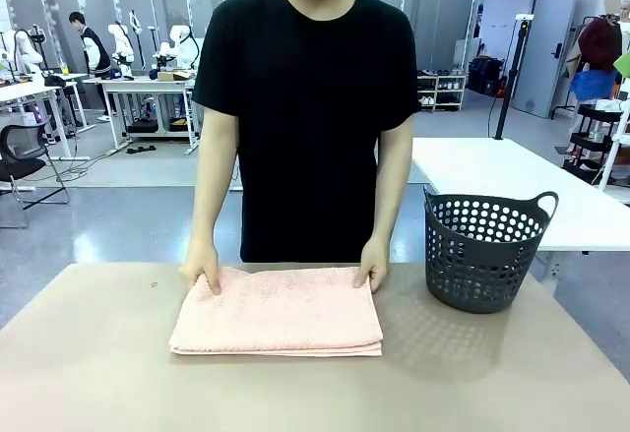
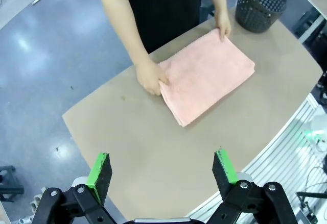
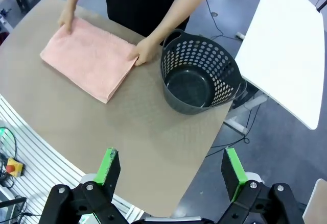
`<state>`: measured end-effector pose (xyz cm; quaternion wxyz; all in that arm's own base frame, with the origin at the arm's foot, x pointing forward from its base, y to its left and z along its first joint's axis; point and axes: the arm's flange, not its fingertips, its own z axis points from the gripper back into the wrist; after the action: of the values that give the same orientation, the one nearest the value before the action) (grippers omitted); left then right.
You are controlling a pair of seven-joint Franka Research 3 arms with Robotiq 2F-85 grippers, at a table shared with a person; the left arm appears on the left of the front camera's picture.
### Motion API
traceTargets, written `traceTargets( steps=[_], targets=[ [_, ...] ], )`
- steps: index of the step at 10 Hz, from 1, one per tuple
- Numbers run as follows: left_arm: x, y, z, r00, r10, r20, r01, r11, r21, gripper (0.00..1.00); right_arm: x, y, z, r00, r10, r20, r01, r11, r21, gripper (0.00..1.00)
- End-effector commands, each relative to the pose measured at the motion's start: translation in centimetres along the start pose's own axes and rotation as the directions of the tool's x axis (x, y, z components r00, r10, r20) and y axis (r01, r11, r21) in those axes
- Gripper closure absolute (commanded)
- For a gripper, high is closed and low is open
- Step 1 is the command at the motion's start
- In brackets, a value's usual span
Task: Fold the towel.
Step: Release the end of the 100 cm Hotel Towel you were holding, then pick up the 100 cm Hotel Towel and place it on the left side of the table.
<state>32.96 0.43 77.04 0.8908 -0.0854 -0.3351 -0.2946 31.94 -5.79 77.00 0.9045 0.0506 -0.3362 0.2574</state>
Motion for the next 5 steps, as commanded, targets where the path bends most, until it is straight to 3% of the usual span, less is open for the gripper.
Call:
traceTargets(
  steps=[1, 5],
  targets=[
    [0.05, -0.01, 0.18, 1.000, 0.003, 0.001, -0.003, 1.000, -0.001, 0.00, -0.16, 0.00, 0.25, 1.000, -0.002, 0.001, 0.002, 1.000, 0.001, 0.00],
    [0.05, -0.01, 0.18, 1.000, 0.003, 0.001, -0.003, 1.000, -0.001, 0.00, -0.16, 0.00, 0.25, 1.000, -0.002, 0.001, 0.002, 1.000, 0.001, 0.00]
  ],
)
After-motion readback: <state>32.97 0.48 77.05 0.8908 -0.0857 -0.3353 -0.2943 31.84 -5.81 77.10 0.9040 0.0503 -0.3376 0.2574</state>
